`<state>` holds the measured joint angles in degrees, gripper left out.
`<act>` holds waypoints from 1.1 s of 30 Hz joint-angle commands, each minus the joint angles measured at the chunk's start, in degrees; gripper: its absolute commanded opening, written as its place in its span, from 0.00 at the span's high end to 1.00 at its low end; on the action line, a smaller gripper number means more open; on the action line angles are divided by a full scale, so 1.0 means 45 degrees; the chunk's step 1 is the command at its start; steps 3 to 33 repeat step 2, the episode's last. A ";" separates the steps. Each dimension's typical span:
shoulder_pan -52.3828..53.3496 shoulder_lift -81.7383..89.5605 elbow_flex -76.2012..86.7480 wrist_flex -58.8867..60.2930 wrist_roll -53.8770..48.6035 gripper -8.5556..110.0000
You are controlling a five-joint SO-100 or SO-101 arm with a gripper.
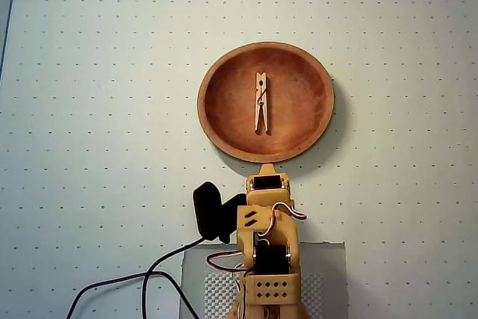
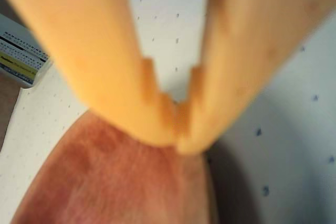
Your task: Grasp a clothespin and put it in the bowl.
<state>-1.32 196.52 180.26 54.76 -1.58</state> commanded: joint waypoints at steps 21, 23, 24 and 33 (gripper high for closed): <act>-0.0078 0.0020 -0.0254 0.0020 -0.0098 0.95; -0.0078 0.0020 -0.0254 0.0020 -0.0098 0.95; -0.0078 0.0020 -0.0254 0.0020 -0.0098 0.95; -0.0078 0.0020 -0.0254 0.0020 -0.0098 0.95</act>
